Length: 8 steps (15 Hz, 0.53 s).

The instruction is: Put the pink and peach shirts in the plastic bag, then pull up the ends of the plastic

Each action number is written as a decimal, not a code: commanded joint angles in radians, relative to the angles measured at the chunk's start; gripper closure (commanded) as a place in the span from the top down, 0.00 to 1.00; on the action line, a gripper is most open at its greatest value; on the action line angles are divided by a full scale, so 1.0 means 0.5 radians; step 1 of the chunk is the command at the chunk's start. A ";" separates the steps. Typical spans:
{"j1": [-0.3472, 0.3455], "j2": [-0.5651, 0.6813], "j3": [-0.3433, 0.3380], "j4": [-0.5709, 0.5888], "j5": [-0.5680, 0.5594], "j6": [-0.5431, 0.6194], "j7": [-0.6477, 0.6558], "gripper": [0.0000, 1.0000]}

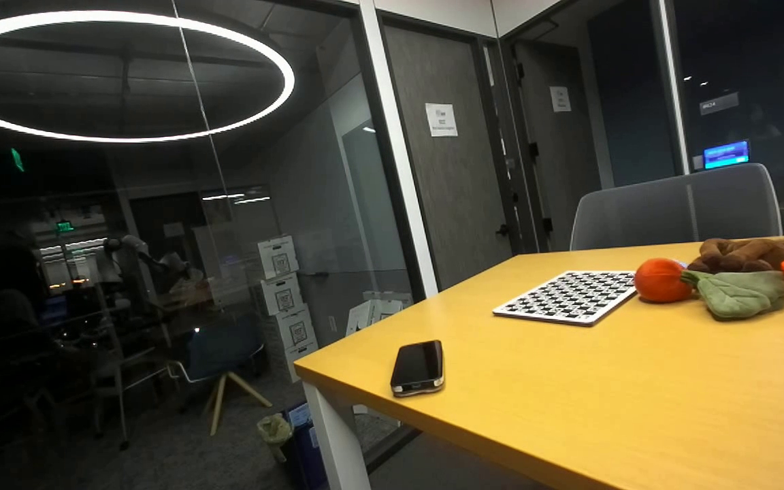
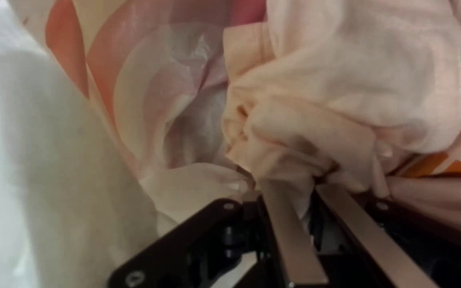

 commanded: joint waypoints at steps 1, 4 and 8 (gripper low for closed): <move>0.345 0.065 -0.314 0.119 0.105 -0.050 -0.076 0.42; 0.527 -0.059 -0.470 0.093 0.249 -0.038 -0.130 0.56; 0.700 -0.290 -0.557 -0.015 0.735 -0.033 -0.476 0.88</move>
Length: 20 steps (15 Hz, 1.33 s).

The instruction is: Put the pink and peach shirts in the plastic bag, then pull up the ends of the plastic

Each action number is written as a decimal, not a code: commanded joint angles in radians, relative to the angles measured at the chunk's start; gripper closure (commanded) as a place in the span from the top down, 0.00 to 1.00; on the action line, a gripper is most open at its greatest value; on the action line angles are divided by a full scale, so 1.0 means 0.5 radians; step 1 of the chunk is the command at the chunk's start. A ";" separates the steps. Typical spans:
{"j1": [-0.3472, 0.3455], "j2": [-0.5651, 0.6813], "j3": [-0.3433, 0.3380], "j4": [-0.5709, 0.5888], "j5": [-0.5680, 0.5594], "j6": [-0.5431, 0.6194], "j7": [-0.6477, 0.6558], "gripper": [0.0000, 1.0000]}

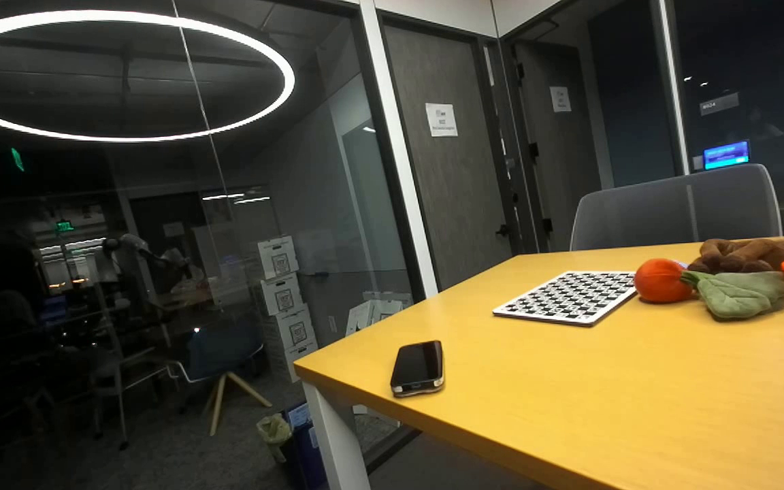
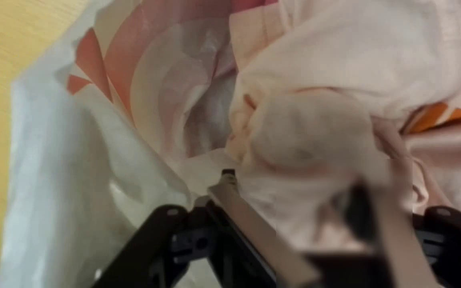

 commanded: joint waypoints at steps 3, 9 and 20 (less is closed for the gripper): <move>0.244 -0.412 -0.118 -0.193 0.699 -0.067 -0.564 1.00; 0.507 -0.923 -0.286 -0.522 1.281 -0.515 -1.104 1.00; 0.711 -1.025 -0.152 -0.896 1.097 -0.227 -0.903 1.00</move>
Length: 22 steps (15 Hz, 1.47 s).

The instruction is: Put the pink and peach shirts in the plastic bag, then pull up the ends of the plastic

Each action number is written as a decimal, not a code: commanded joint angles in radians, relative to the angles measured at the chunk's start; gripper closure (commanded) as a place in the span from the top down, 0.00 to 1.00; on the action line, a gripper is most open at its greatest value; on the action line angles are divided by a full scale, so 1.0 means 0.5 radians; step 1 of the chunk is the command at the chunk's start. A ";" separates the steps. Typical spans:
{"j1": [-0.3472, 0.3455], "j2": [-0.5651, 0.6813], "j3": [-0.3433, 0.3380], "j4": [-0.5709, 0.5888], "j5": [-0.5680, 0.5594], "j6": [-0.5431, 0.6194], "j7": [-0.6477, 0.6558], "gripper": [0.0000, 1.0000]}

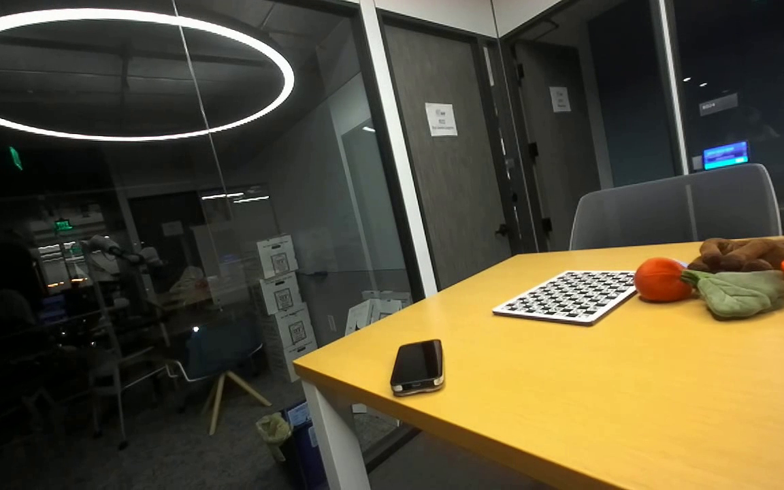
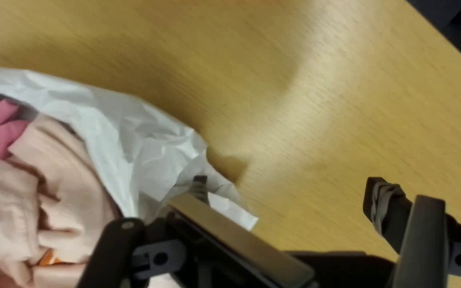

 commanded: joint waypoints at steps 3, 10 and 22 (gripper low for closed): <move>-0.223 0.138 0.027 0.008 -0.317 0.296 0.205 1.00; -0.306 0.388 -0.022 0.030 -0.417 0.427 0.227 1.00; -0.357 0.652 -0.249 0.354 -0.156 0.293 -0.277 1.00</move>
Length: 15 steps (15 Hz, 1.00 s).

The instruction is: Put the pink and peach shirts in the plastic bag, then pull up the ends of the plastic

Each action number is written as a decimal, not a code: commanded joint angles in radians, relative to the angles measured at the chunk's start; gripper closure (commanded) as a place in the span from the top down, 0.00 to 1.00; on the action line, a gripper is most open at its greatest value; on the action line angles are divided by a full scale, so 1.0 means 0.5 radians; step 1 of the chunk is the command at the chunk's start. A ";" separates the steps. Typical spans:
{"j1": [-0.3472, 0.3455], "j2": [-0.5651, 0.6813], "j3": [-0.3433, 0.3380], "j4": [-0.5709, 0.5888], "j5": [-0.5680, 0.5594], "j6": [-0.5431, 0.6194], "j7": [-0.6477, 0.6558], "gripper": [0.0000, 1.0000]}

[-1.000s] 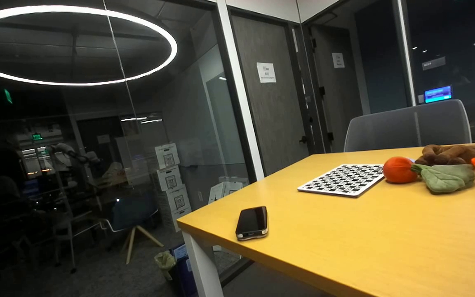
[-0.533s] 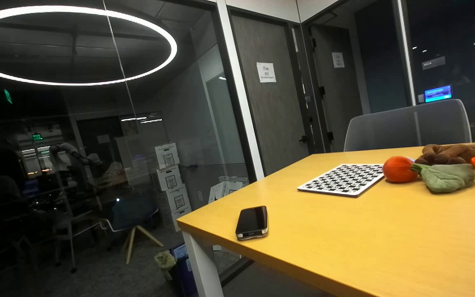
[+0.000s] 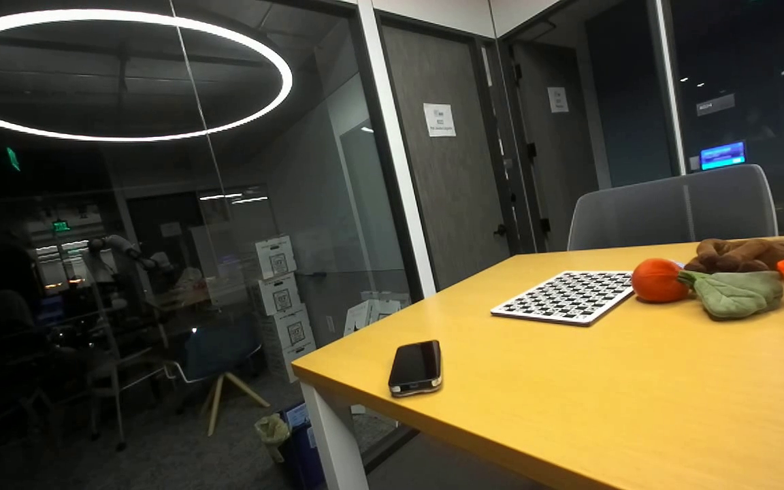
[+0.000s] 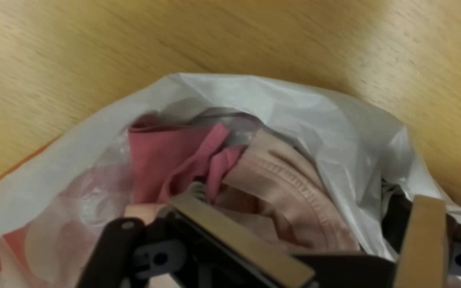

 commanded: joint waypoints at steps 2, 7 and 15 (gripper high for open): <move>0.111 0.027 -0.040 0.101 0.333 -0.114 -0.289 1.00; 0.113 0.033 -0.022 0.080 0.411 -0.242 -0.299 1.00; 0.178 0.016 0.026 0.040 0.535 -0.253 -0.304 0.29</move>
